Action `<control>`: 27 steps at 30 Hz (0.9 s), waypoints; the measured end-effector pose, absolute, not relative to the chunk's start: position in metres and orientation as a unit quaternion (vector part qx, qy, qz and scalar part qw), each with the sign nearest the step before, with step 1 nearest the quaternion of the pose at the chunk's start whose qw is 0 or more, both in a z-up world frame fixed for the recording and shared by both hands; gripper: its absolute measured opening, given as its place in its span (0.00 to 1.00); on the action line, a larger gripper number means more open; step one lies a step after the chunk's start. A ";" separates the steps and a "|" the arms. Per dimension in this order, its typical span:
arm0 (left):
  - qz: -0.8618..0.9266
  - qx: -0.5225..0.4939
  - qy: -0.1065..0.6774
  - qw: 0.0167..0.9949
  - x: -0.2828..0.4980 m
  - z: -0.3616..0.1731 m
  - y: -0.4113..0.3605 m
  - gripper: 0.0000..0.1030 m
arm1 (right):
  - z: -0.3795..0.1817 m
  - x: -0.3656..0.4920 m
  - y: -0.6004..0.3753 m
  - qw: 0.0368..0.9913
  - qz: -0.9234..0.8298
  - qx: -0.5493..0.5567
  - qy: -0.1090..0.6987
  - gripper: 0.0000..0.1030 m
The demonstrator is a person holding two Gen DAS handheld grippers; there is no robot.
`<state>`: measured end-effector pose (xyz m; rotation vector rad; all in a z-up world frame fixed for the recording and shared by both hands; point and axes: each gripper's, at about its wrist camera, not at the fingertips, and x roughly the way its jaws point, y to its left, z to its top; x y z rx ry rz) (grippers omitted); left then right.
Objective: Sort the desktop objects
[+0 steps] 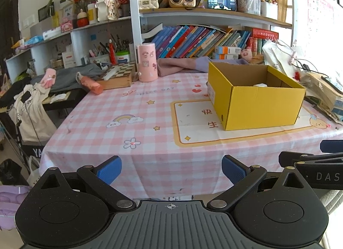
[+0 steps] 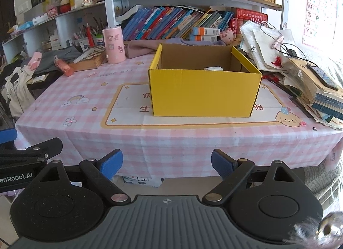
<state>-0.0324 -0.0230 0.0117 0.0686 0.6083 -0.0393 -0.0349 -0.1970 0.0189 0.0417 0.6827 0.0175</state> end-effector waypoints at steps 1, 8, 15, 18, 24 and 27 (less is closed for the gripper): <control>-0.020 0.035 0.299 0.953 -0.032 0.012 -0.023 0.98 | 0.019 -0.035 -0.197 0.942 0.008 0.021 0.335 0.87; -0.025 0.037 0.304 0.952 -0.030 0.011 -0.024 0.98 | 0.018 -0.033 -0.198 0.940 0.006 0.025 0.339 0.87; -0.026 0.039 0.306 0.951 -0.029 0.010 -0.024 0.98 | 0.017 -0.031 -0.200 0.939 0.004 0.031 0.343 0.87; -0.027 0.039 0.310 0.950 -0.028 0.008 -0.024 0.98 | 0.016 -0.031 -0.200 0.938 0.005 0.031 0.344 0.87; -0.026 0.037 0.313 0.949 -0.027 0.007 -0.022 0.98 | 0.013 -0.029 -0.200 0.937 0.005 0.033 0.349 0.87; -0.026 0.037 0.313 0.949 -0.027 0.007 -0.022 0.98 | 0.013 -0.028 -0.199 0.937 0.005 0.032 0.349 0.87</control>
